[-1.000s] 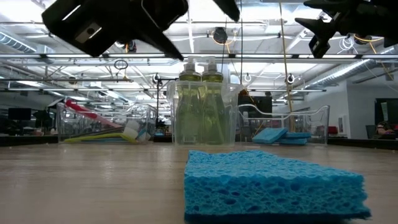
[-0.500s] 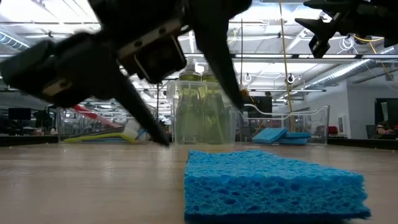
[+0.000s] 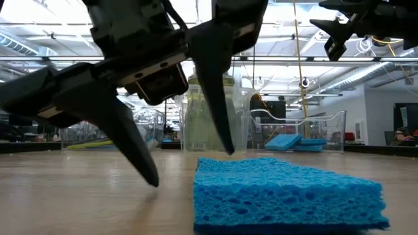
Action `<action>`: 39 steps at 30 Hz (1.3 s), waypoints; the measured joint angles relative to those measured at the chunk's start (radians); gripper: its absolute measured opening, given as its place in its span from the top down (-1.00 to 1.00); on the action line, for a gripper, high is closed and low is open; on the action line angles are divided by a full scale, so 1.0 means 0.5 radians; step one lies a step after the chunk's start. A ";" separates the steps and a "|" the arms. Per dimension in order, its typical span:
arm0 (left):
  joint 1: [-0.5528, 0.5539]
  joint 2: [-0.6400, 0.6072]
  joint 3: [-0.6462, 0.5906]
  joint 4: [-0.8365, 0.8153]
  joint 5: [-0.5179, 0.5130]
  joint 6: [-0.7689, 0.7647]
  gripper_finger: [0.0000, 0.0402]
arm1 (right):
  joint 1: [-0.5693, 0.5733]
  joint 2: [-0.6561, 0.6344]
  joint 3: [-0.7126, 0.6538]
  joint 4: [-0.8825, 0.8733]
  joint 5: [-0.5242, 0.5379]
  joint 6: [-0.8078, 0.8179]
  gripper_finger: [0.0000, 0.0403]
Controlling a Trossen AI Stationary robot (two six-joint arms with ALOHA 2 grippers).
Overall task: Pick & Place Kitchen Sink Supplies
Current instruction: Put the blue sponge into the right transparent bin
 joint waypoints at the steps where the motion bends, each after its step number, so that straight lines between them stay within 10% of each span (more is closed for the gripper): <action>1: 0.004 0.000 0.000 -0.001 0.017 -0.002 -0.21 | 0.000 0.000 0.000 -0.001 0.002 -0.002 0.30; 13: 0.067 0.134 0.011 0.047 0.479 -0.134 0.07 | 0.000 0.002 0.000 -0.012 0.003 -0.006 0.30; 26: 0.062 0.145 0.006 0.043 0.280 -0.110 0.93 | -0.001 0.002 0.000 -0.015 0.004 -0.020 0.30; 39: 0.072 0.095 -0.008 0.153 -0.042 0.073 0.98 | -0.002 0.002 0.000 -0.013 0.005 -0.013 0.30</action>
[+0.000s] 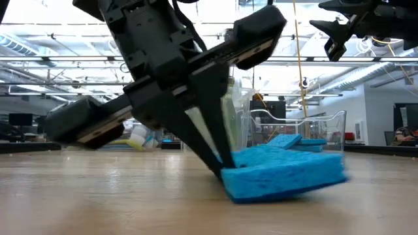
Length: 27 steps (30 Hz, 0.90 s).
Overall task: Pick & Place Kitchen Sink Supplies
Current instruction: Put the blue sponge into the right transparent bin
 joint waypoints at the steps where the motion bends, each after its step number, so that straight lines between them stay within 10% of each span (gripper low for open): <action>1: 0.002 -0.019 -0.001 -0.007 -0.036 0.028 0.98 | 0.000 0.000 0.000 0.000 -0.001 0.000 0.30; 27: 0.229 -0.389 0.002 0.583 -0.486 1.241 1.00 | 0.001 -0.001 0.000 0.011 0.001 0.335 0.30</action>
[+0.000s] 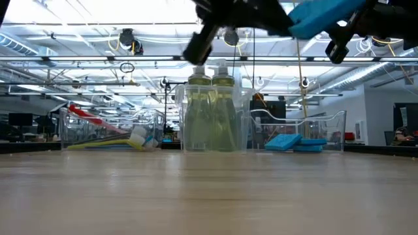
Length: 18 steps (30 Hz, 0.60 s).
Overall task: Pick & Place Kitchen Sink Supplies
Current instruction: Put the blue sponge into the right transparent bin
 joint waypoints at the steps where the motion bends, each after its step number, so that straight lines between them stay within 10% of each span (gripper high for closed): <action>1: 0.015 -0.001 0.002 0.032 0.007 0.037 1.00 | 0.000 0.001 0.000 -0.001 0.005 0.035 0.30; 18: 0.259 -0.002 0.004 0.358 0.269 0.493 1.00 | 0.000 0.008 0.000 -0.001 0.010 0.107 0.30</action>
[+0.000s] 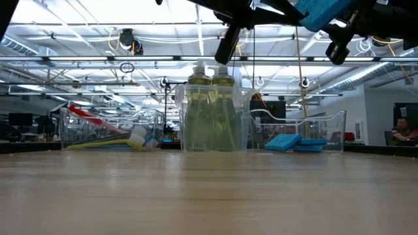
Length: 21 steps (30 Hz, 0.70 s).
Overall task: Pick & Place Kitchen Sink Supplies
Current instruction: Put the blue sponge into the right transparent bin
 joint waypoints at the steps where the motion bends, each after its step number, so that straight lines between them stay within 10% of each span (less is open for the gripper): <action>1: 0.012 0.000 0.000 0.001 0.000 0.001 1.00 | 0.000 0.001 0.000 0.000 0.000 -0.001 0.30; 21: 0.108 0.000 0.000 -0.026 -0.001 0.098 1.00 | 0.174 0.115 0.000 0.003 -0.012 -0.289 0.30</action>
